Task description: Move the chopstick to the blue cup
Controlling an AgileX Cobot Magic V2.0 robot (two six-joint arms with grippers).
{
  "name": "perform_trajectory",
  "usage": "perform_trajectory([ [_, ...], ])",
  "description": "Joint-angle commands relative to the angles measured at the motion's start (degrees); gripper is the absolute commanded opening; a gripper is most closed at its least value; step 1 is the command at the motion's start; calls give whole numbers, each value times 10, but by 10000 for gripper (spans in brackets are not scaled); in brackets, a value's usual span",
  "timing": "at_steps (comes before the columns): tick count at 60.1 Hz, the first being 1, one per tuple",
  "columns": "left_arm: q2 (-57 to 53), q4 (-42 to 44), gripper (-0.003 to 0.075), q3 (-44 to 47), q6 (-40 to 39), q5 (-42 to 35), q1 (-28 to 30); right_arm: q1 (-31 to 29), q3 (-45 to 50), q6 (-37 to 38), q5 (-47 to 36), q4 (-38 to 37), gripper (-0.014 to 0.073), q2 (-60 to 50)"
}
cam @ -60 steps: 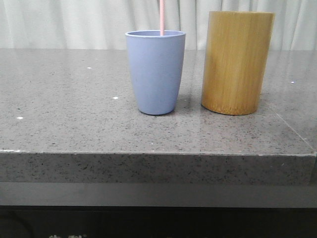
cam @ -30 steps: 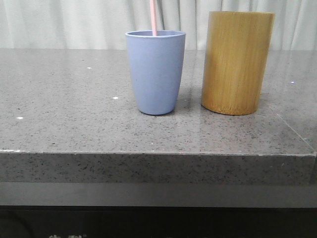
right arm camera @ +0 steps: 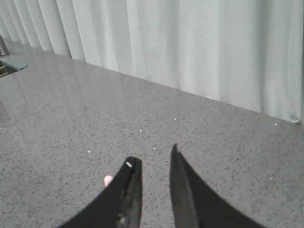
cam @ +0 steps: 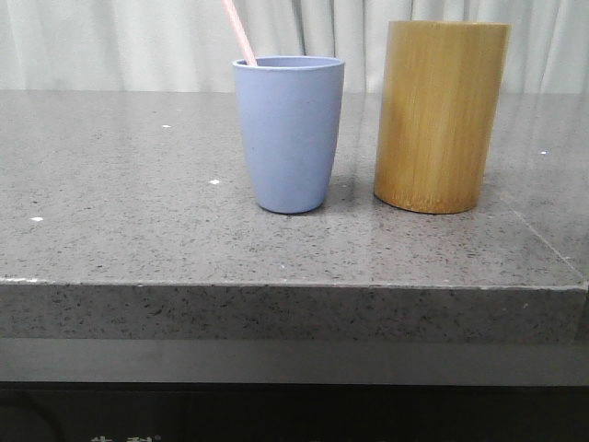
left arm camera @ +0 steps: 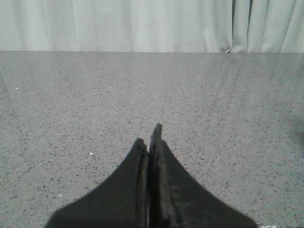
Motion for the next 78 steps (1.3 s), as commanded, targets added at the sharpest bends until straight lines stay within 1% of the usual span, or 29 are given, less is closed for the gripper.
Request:
perform_trajectory([
  [1, 7, -5, -19, -13, -3, -49, 0, -28, -46, -7, 31, 0, 27, -41],
  [7, 7, -5, -19, -13, -3, -49, 0, -67, -78, -7, 115, -16, -71, -54],
  [13, 7, -5, -19, -13, -3, -49, 0, -102, -101, -5, 184, -46, -114, -62],
  [18, 7, -5, -19, -13, -3, -49, 0, -134, -107, 23, 222, -82, -112, -71],
  [22, 7, -5, -19, -13, -3, -49, 0, -155, -107, 60, 241, -122, -112, -80],
  [27, 7, -5, -19, -13, -3, -49, 0, -180, -107, 118, 263, -191, -112, -91],
  [33, 7, -5, -19, -13, -3, -49, 0, -203, -107, 179, 288, -267, -112, -109],
  [39, 7, -5, -19, -13, -3, -49, 0, -212, -104, 207, 312, -317, -112, -132],
  [45, 7, -5, -19, -13, -3, -49, 0, -212, -85, 209, 314, -326, -112, -168],
  [51, 7, -5, -19, -13, -3, -49, 0, -212, -39, 222, 289, -326, -112, -219],
  [56, 7, -5, -19, -13, -3, -49, 0, -212, 18, 232, 250, -326, -112, -275],
  [65, 7, -5, -19, -13, -3, -49, 0, -212, 148, 232, 184, -326, -113, -379],
  [71, 7, -5, -19, -13, -3, -49, 0, -212, 228, 232, 166, -326, -113, -456],
  [78, 7, -5, -19, -13, -3, -49, 0, -212, 301, 233, 163, -320, -113, -543],
])
